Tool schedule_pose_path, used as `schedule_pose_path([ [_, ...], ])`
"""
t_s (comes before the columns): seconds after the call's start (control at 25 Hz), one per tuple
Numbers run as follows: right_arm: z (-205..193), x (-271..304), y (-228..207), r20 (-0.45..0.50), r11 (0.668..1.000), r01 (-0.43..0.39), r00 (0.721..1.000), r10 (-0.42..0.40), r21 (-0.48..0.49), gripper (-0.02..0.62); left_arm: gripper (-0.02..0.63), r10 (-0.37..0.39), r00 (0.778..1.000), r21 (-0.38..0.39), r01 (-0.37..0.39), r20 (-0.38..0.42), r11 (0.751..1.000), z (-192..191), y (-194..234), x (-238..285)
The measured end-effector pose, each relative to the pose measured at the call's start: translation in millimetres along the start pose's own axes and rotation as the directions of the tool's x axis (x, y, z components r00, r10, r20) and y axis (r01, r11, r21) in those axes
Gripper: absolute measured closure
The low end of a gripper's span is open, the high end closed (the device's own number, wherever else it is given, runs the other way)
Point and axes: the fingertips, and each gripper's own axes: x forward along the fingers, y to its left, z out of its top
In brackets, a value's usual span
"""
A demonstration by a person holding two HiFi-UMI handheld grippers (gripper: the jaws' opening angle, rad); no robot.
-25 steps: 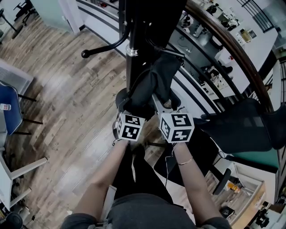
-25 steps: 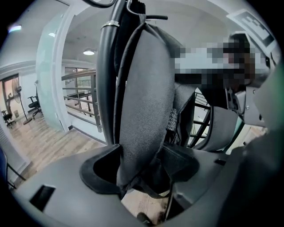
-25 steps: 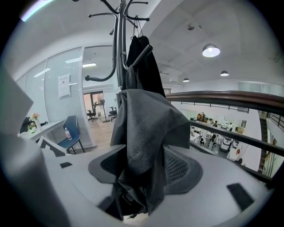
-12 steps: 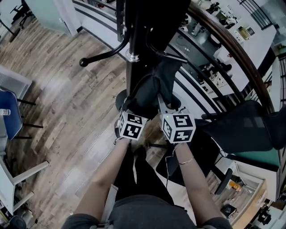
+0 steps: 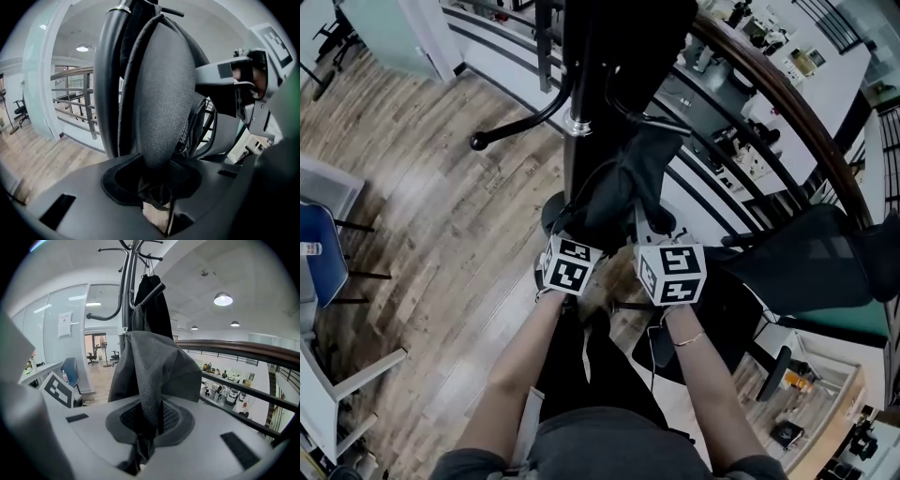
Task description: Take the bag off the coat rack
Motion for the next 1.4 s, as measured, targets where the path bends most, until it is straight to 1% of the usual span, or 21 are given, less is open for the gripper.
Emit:
schedule_pose_path([
  [0.16,1,-8,6,0.002,1.000,0.010,1.000,-0.010,-0.015,0.577,0.509,0.008,1.000,0.004,-0.008,0.001,1.000,-2,4,-11],
  [0.4,4,-22,13,0.011,0.999,0.019,1.000,-0.019,-0.027,0.578,0.532,-0.023,1.000,-0.033,0.023,-0.017,0.999,-12,-5,-28],
  [0.52,8,-28,18,0.013,0.999,0.016,1.000,-0.015,-0.031,0.580,0.540,-0.030,0.999,-0.045,0.029,-0.026,0.999,-11,-8,-38],
  [0.8,12,-46,23,0.029,0.999,0.038,0.999,-0.037,-0.010,0.581,0.549,-0.035,0.999,-0.053,0.033,-0.034,0.998,-10,-21,-56],
  [1.08,26,-69,23,0.062,0.998,0.061,0.996,-0.060,-0.006,0.581,0.554,-0.047,0.999,-0.041,0.047,0.007,0.998,5,-33,-74],
  [1.4,49,-101,18,0.125,0.994,0.108,0.987,-0.105,-0.014,0.581,0.555,-0.077,0.994,-0.017,0.079,0.081,0.997,29,-53,-90],
])
